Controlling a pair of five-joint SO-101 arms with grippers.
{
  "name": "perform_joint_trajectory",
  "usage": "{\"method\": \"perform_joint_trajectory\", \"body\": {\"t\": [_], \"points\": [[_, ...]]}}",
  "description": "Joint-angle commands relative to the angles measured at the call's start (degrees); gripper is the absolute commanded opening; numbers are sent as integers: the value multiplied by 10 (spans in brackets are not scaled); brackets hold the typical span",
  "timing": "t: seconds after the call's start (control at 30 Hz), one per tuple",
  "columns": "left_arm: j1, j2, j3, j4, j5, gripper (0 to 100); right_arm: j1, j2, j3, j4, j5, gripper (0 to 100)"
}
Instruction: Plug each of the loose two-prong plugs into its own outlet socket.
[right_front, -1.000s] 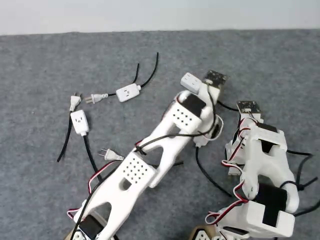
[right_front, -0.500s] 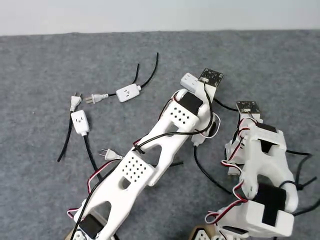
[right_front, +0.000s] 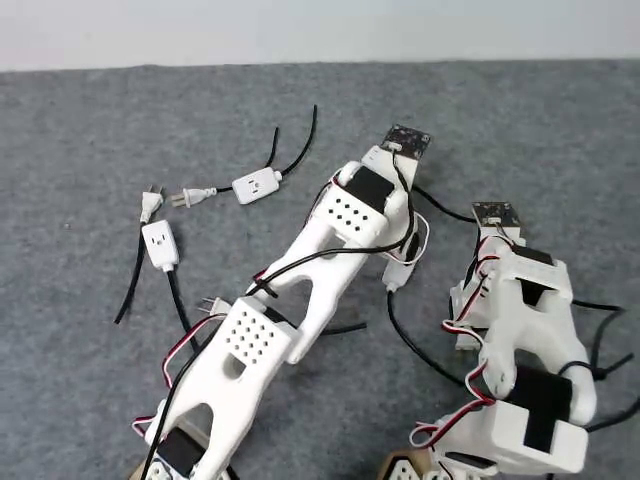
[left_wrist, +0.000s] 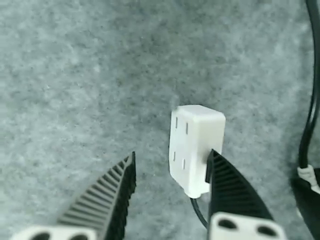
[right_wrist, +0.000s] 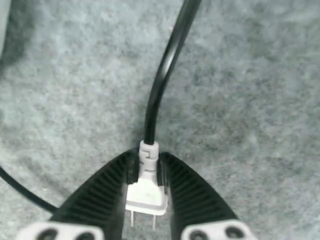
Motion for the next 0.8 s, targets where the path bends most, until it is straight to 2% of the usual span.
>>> {"method": "perform_joint_trajectory", "body": {"t": [0.0, 0.2, 0.37, 0.77], "points": [[4, -28, 0, -2, 4, 216, -1, 4, -32, -14, 5, 8], [5, 10, -1, -32, 4, 217, 0, 4, -32, -14, 5, 8], [19, 14, -1, -32, 30, 217, 1, 4, -32, -14, 5, 8], [21, 38, -1, -42, 36, 216, 1, 3, -32, -13, 6, 8]]}}
